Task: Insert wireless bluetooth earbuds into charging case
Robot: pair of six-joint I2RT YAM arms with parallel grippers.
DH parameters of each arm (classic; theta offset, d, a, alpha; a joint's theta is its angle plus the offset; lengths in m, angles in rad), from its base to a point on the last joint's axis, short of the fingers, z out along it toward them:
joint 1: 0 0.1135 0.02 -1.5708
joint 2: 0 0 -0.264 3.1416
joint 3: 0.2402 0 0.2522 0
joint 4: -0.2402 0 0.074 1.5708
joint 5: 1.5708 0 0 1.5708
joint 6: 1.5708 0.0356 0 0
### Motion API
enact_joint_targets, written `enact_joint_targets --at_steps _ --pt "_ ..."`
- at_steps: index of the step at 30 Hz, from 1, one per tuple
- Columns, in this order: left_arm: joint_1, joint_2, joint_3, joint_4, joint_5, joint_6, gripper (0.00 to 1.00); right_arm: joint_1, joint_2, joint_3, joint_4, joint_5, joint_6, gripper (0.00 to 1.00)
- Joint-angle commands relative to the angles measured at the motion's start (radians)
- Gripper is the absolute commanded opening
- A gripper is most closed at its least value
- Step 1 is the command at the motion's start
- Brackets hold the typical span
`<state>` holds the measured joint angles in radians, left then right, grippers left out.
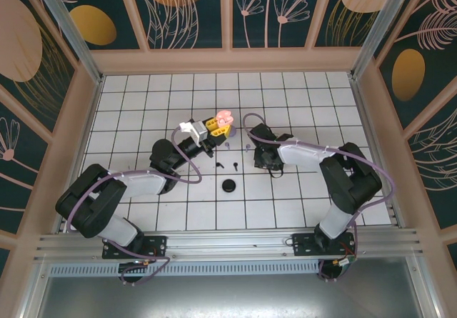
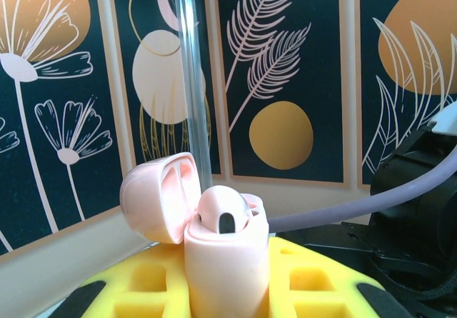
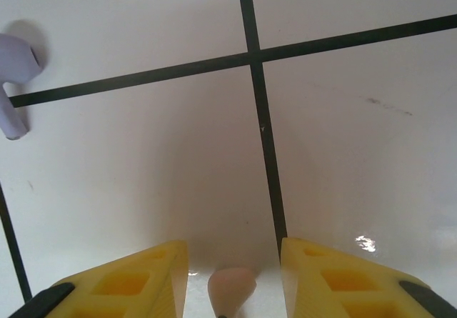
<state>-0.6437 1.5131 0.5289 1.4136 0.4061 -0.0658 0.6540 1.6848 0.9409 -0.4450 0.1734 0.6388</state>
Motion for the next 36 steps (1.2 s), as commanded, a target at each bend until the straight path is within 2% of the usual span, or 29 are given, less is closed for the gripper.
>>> enact_joint_targets --at_steps 1,25,36 --pt "-0.003 -0.025 -0.010 0.061 -0.006 -0.016 0.00 0.009 0.016 0.016 0.001 -0.012 0.018 0.38" --pt "-0.004 -0.033 -0.006 0.054 -0.007 -0.016 0.00 0.018 0.064 -0.014 0.030 -0.014 0.019 0.34" --pt "-0.003 -0.038 -0.001 0.044 -0.004 -0.013 0.00 0.017 0.038 -0.019 0.024 -0.015 0.016 0.25"
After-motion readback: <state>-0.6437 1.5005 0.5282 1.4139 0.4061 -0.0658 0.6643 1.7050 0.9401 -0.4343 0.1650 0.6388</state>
